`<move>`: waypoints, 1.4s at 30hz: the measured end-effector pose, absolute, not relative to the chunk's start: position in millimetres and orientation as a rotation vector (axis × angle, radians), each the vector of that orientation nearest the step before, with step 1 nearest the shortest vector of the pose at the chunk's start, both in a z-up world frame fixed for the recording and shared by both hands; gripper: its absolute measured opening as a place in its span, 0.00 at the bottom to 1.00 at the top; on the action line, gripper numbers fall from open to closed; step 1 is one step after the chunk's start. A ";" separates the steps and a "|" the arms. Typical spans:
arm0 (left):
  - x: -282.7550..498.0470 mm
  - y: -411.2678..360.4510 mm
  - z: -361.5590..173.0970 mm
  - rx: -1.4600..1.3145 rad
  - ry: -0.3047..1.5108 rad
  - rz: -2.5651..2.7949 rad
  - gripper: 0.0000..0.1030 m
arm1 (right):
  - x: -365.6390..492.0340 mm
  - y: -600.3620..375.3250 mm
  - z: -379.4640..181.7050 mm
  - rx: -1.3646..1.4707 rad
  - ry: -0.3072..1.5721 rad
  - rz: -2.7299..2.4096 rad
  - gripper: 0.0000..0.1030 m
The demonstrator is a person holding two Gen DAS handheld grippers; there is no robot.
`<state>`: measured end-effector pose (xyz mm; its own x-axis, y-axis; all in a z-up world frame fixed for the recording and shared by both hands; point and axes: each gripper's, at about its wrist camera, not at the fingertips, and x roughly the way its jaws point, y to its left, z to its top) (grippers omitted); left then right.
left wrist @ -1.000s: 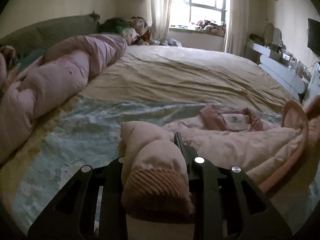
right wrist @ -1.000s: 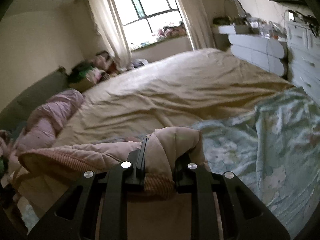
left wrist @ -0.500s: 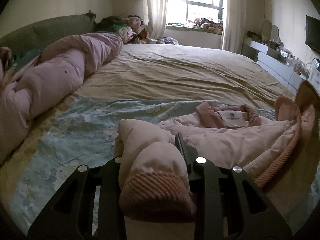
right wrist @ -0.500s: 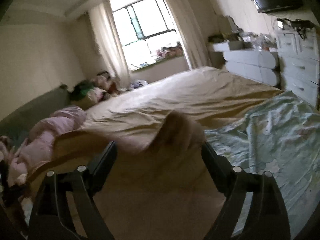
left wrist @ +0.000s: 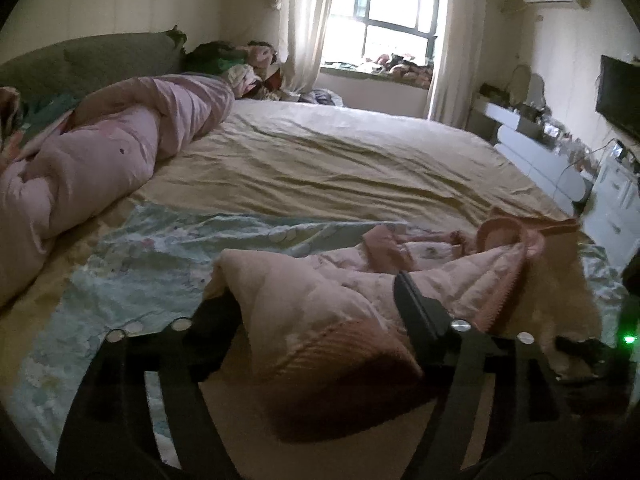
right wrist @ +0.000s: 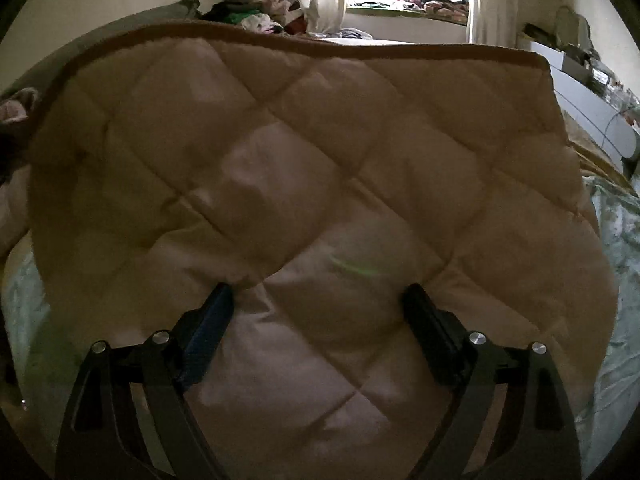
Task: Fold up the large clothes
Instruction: 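Lay the comforter edge down and open both grippers, then grasp the folded comforter's edge with both grippers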
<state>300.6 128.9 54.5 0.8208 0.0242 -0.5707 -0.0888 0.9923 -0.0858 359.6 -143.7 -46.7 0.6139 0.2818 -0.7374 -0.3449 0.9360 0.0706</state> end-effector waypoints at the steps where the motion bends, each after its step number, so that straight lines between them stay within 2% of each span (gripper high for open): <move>1: 297.6 127.3 57.8 -0.104 0.593 0.059 0.74 | 360.8 -144.7 -45.7 -0.066 0.837 0.362 0.87; 2: 294.5 126.2 61.0 -0.094 0.578 0.068 0.78 | 361.2 -145.3 -44.5 -0.057 0.838 0.361 0.87; 3: 289.4 124.8 66.9 -0.074 0.545 0.095 0.87 | 361.8 -146.0 -43.5 -0.053 0.839 0.363 0.87; 4: 286.3 123.8 71.8 -0.067 0.522 0.100 0.88 | 362.1 -146.3 -42.6 -0.052 0.837 0.366 0.87; 12: 272.8 135.0 81.8 -0.058 0.480 0.111 0.90 | 351.2 -171.9 -12.3 -0.018 0.746 0.365 0.86; 19: 270.0 165.2 48.2 -0.106 0.561 0.156 0.90 | 340.7 -218.4 15.6 -0.014 0.665 0.247 0.88; 22: 268.8 176.8 27.1 -0.126 0.608 0.160 0.90 | 346.8 -242.7 12.7 -0.009 0.660 0.197 0.93; 29: 271.4 186.5 -14.3 -0.120 0.710 0.133 0.90 | 349.6 -280.8 2.4 -0.002 0.697 0.112 0.93; 42: 275.5 176.0 -30.0 -0.094 0.774 0.118 0.91 | 352.3 -284.1 -18.1 -0.002 0.723 0.116 0.94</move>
<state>275.5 176.0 -30.0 0.7093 0.0720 -0.7012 -0.1412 0.9891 -0.0413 352.3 -284.1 -18.1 0.7436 0.1055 -0.6603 -0.1070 0.9935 0.0382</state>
